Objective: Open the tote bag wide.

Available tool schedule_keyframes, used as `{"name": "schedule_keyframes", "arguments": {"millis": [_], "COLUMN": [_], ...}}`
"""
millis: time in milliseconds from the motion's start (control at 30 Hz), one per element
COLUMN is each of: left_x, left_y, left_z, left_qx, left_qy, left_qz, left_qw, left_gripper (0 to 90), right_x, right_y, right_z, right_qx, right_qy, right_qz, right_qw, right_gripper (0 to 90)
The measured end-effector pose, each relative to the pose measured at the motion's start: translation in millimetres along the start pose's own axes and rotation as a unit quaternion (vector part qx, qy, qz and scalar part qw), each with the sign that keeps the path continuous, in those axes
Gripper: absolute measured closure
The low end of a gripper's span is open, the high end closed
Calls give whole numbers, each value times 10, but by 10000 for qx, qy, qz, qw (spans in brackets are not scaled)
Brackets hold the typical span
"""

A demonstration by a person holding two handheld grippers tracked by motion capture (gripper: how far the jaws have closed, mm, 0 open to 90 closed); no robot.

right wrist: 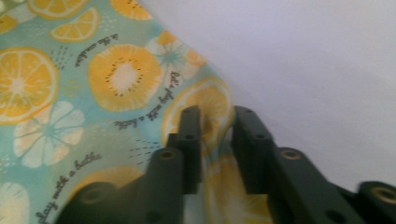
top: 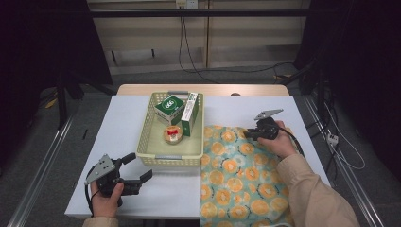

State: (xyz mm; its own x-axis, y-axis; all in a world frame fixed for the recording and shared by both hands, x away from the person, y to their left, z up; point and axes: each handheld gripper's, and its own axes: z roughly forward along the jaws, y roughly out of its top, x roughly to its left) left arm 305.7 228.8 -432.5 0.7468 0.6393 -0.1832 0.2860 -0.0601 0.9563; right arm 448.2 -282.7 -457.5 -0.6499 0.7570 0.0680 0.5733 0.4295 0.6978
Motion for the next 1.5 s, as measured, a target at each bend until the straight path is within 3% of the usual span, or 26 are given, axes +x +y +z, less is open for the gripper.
{"name": "schedule_keyframes", "arguments": {"millis": [133,200,267,433,500,567,600,633,667,733,767,800,833,867,900,967,1000,1033,1067,1133,1167,1200,1367,1400,1433,1500], "left_x": [6,7,10,14,12,12,10,16,14,24,25,25,23,16,14,14,17,16,16,11,7,7,0,1,1,-5], "left_y": [-4,-3,-3,7,7,10,12,16,16,17,16,20,24,29,32,34,32,30,30,36,40,44,38,35,34,35], "left_z": [-2,-8,-12,-27,-26,-27,-27,-33,-31,-40,-38,-41,-43,-45,-46,-41,-39,-33,-31,-27,-23,-21,-1,1,2,2], "left_qx": [3,-4,-29,-35,-30,-29,-58,-69,-119,-88,-103,-85,-92,-105,-112,-105,-92,-98,-90,-90,-101,-79,-38,-43,-38,-47], "left_qy": [14,30,31,73,69,49,34,40,46,51,52,41,36,23,17,6,8,7,5,4,2,-7,3,8,13,39], "left_qz": [-1,-15,-22,-31,-25,-36,-67,-49,-84,-87,-107,-93,-75,-82,-66,-63,-60,-80,-75,-52,-48,-10,-1,-17,-20,-26], "left_qw": [10000,10000,10000,10000,10000,10000,10000,10000,9999,9999,9999,9999,9999,9999,9999,9999,9999,9999,9999,9999,9999,10000,10000,10000,10000,10000], "left_gripper": [49,49,49,50,49,49,50,49,49,49,49,49,49,49,50,50,49,49,49,49,49,49,49,49,49,49], "right_x": [36,35,-12,-146,-299,-359,-417,-544,-544,-686,-686,-722,-749,-748,-729,-676,-596,-596,-482,-416,-260,-260,171,344,344,509], "right_y": [40,50,95,218,358,407,455,528,528,611,611,619,620,627,631,623,608,608,583,565,517,517,326,239,239,159], "right_z": [-18,-33,-134,-305,-416,-442,-458,-469,-469,-427,-427,-398,-364,-343,-329,-323,-357,-357,-409,-439,-508,-508,-641,-649,-649,-622], "right_qx": [183,144,-124,-341,-571,-636,-706,-892,-892,-965,-965,-1015,-1053,-1010,-947,-880,-910,-910,-932,-917,-946,-946,-825,-748,-748,-635], "right_qy": [14,-25,-103,-360,-664,-801,-899,-1079,-1079,-1337,-1337,-1338,-1270,-1387,-1486,-1365,-1211,-1211,-1043,-935,-720,-720,-242,-27,-27,98], "right_qz": [-61,-99,75,267,567,644,762,1094,1094,1358,1358,1426,1523,1518,1401,1255,1077,1077,853,770,620,620,93,-65,-65,-250], "right_qw": [9998,9998,9998,9984,9945,9927,9905,9841,9841,9769,9769,9754,9745,9734,9743,9787,9826,9826,9865,9884,9910,9910,9963,9972,9972,9976], "right_gripper": [896,898,900,900,900,900,900,900,900,897,897,845,698,580,539,442,424,424,375,353,328,328,275,271,271,269]}}
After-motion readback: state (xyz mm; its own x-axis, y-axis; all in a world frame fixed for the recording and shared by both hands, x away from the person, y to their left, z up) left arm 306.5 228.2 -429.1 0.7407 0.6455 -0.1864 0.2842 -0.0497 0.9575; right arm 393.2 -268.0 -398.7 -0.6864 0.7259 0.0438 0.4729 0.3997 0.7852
